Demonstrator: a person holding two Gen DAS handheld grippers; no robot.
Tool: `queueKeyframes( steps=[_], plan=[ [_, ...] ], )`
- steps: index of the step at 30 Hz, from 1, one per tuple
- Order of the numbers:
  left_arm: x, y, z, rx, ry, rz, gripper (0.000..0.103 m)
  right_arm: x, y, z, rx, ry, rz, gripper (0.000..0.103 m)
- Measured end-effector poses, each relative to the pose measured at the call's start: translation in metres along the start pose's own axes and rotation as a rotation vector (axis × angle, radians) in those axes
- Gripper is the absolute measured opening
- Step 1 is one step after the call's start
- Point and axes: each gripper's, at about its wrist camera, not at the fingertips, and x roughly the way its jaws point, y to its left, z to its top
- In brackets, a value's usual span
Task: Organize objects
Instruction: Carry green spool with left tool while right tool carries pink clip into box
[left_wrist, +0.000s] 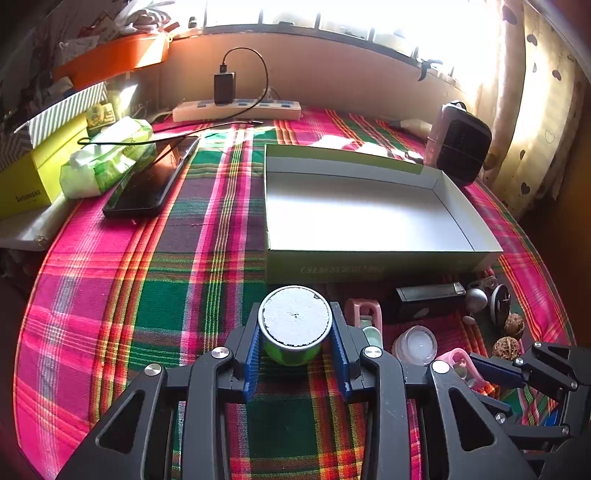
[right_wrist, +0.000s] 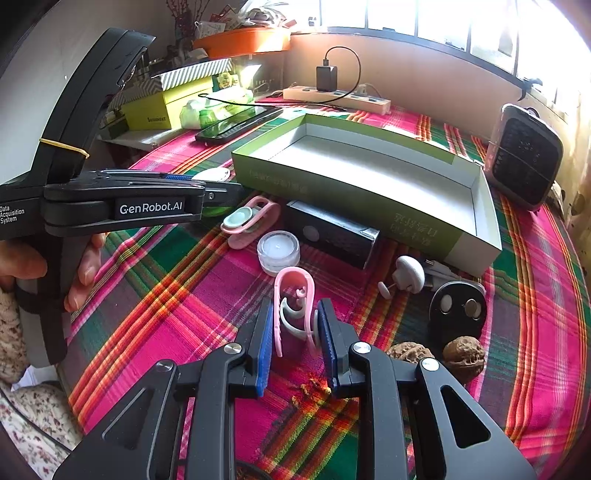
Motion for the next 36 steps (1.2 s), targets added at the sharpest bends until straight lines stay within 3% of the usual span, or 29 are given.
queueKeyframes(
  steps=[36],
  plan=[
    [-0.016,-0.019,0.046,0.062,-0.075,-0.029,0.031,-0.018,-0.024,0.055,0.091,-0.092,-0.02,0.025]
  ],
)
